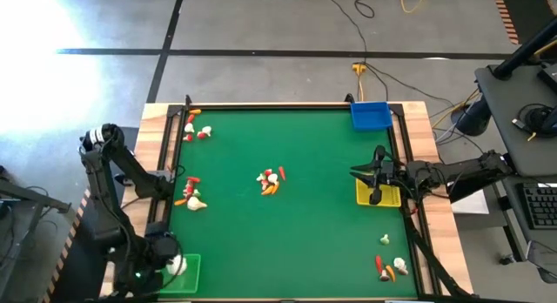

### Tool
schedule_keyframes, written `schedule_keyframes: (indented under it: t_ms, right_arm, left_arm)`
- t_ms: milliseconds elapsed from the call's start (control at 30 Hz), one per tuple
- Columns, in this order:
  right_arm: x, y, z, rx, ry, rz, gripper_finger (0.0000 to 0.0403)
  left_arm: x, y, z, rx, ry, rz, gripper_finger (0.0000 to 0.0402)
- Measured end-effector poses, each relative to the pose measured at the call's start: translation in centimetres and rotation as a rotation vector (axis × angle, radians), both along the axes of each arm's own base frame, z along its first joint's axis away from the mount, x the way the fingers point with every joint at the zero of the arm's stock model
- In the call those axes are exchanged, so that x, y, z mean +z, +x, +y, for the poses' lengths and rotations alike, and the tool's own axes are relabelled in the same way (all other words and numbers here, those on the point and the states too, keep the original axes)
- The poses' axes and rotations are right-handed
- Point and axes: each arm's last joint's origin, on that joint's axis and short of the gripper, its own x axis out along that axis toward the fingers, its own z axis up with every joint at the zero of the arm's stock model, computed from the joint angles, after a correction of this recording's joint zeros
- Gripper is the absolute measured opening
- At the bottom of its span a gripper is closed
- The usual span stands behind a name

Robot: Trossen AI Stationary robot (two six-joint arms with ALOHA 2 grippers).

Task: Sort produce into baskets
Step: Put the white garlic into the green bin

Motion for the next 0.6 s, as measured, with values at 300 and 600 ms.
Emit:
schedule_keyframes:
  t_ms: [300,600]
  right_arm:
    - [0.0,0.0,0.0,0.0,0.0,0.0,0.0068]
    - [0.0,0.0,0.0,0.0,0.0,0.0,0.0068]
  left_arm:
    - [-1.7,0.4,-1.2,-0.012,0.043,0.049,0.002]
    - [-0.8,0.6,-2.1,-0.018,0.016,0.059,0.007]
